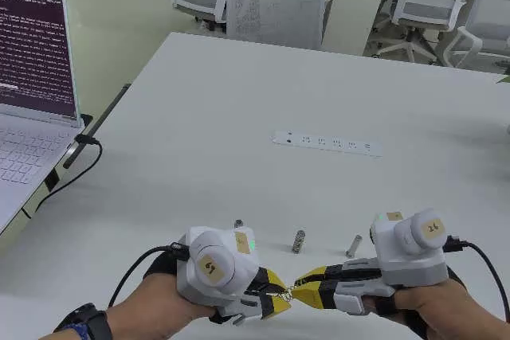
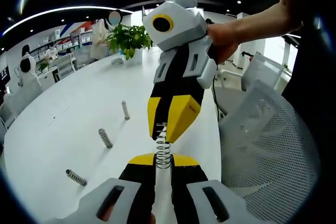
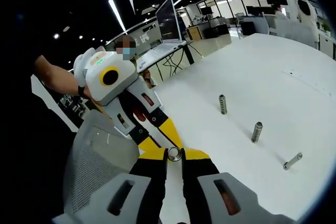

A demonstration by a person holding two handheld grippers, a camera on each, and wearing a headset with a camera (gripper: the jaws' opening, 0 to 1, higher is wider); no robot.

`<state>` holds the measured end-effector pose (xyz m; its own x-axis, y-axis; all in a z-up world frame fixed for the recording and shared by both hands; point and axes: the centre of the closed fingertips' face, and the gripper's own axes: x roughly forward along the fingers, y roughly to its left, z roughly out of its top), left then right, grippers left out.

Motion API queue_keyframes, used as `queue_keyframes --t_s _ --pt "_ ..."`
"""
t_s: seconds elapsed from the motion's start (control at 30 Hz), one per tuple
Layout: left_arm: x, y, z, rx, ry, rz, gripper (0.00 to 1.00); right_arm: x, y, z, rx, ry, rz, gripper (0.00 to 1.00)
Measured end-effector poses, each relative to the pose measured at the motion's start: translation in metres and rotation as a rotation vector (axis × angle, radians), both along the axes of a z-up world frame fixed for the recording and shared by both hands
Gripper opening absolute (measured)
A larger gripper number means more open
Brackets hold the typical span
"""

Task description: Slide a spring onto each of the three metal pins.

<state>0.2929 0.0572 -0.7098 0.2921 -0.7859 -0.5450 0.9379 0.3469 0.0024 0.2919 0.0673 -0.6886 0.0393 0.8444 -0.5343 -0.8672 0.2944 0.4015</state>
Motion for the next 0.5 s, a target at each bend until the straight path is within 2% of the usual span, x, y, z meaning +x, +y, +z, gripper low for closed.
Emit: queue_keyframes --t_s 0.23,0.5 --pt "0.0031 -0.0036 0.0047 -0.038 0.008 0.026 0.04 0.0046 -0.0018 0.0048 -0.025 -0.027 0.016 0.08" --pt "0.0076 -0.0064 0.0081 -0.069 0.016 0.058 0.03 0.0073 -0.0049 0.0083 -0.030 -0.022 0.013 0.08"
